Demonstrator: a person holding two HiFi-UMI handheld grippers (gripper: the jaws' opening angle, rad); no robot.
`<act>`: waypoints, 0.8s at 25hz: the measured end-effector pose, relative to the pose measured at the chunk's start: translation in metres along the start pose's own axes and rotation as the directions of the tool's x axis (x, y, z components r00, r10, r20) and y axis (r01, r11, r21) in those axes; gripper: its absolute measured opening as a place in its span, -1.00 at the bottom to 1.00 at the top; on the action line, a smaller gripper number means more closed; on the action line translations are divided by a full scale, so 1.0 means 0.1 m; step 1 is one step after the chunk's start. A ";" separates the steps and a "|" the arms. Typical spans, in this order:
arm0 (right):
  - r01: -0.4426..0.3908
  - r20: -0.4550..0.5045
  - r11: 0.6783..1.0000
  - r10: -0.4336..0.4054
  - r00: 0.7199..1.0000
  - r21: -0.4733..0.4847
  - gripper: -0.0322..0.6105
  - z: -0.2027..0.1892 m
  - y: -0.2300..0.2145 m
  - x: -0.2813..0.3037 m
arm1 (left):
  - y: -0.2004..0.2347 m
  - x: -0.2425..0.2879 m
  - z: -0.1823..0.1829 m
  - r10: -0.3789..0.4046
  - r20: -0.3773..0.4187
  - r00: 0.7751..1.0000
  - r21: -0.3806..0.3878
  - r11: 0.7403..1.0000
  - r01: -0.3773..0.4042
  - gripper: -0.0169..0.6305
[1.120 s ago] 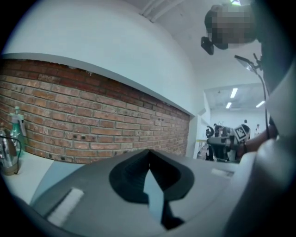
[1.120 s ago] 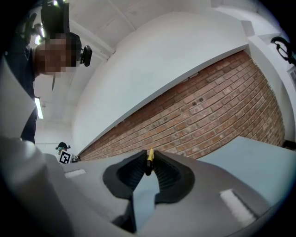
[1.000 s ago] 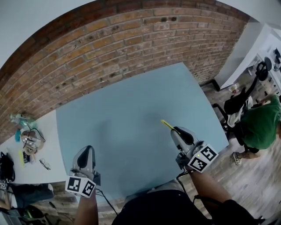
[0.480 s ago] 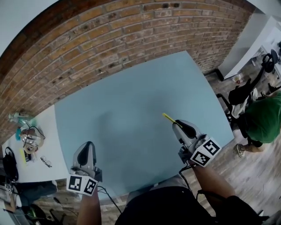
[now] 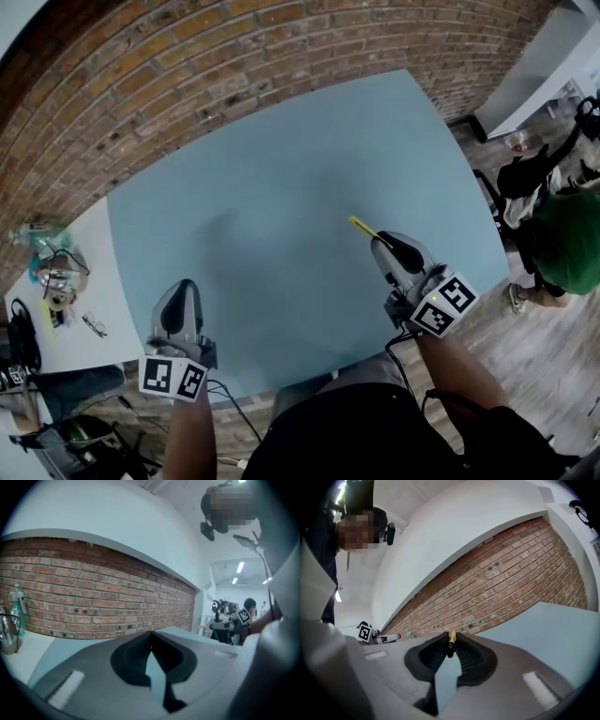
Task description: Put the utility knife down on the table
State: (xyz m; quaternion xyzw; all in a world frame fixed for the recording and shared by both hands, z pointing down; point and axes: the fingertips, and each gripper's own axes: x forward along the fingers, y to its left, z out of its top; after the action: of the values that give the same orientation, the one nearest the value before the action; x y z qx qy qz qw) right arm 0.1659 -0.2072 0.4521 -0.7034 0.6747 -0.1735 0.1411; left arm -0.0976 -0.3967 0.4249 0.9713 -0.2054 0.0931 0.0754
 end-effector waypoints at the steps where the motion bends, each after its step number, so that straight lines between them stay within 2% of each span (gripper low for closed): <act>1: 0.001 -0.006 1.000 -0.001 1.000 0.003 -0.74 -0.04 -0.01 0.00 | -0.01 0.01 -0.01 0.000 -0.002 1.000 0.001 1.000 0.000 -0.98; 7: 0.001 -0.033 1.000 0.000 0.999 0.031 -0.74 -0.20 -0.08 0.00 | -0.05 0.08 -0.19 -0.005 -0.044 0.999 -0.005 1.000 0.005 -0.98; 20: -0.008 -0.108 1.000 0.010 0.994 0.020 -0.74 -0.51 -0.25 0.11 | -0.12 0.31 -0.40 -0.013 -0.087 0.996 0.006 1.000 0.013 -0.98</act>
State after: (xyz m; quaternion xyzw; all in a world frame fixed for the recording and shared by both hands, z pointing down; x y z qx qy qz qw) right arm 0.1667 -0.2149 0.5094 -0.6886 0.6827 -0.2173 0.1121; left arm -0.0712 -0.3901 0.4694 0.9679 -0.1952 0.1354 0.0818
